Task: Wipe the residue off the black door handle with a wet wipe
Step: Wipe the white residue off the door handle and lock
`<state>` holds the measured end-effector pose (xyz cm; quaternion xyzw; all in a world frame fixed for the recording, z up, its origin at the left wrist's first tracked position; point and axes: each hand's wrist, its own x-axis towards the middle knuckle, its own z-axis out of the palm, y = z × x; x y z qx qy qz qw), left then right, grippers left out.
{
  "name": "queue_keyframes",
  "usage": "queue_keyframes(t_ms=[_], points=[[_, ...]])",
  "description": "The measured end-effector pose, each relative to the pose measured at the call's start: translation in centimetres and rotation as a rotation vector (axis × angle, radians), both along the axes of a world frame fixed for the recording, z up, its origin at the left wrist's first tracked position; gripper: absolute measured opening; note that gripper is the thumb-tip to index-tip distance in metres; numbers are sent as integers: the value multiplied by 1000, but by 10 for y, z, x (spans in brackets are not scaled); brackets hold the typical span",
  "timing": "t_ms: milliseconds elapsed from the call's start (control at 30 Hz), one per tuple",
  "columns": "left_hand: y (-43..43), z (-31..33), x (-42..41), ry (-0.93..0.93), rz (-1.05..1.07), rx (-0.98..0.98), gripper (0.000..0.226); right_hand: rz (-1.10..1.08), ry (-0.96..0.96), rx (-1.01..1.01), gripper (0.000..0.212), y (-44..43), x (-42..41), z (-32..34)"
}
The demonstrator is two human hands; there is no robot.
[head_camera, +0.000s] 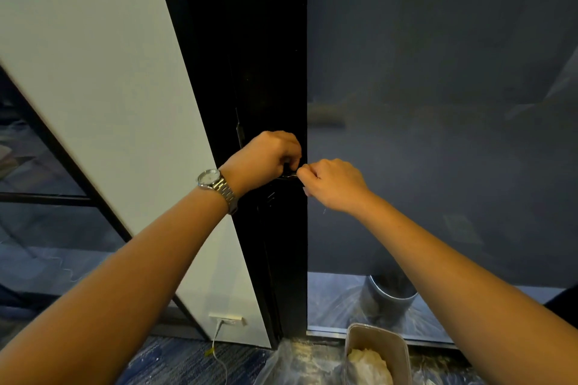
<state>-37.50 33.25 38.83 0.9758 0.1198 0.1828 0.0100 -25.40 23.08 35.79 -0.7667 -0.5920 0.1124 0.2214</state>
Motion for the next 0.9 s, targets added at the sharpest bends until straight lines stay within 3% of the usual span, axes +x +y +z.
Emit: queue_keyframes(t_ms=[100,167,267,300,400,467,600,700,833,900], points=[[7,12,6,18,-81,128,14,3,10,-9,52,-1,0,1],[6,17,9,-137,-111,182,13,1,24,-4,53,-1,0,2],[3,12,19,-370,-101,58,11,-2,19,0,53,-2,0,2],[2,7,23,-335,-110,28,11,-2,14,1,52,-1,0,2],[4,-1,36,11,-81,67,14,-1,1,-3,48,-2,0,1],[4,4,39,103,-60,131,15,18,17,-4,48,-2,0,1],[4,9,26,-178,-98,201,11,31,41,8,50,-5,1,3],[2,-4,9,-379,-8,177,11,31,56,22,52,-6,0,4],[0,-22,-7,-733,254,-204,8,39,121,15,48,-6,3,4],[-6,-24,-8,-775,318,-285,9,23,193,2,46,-4,4,7]])
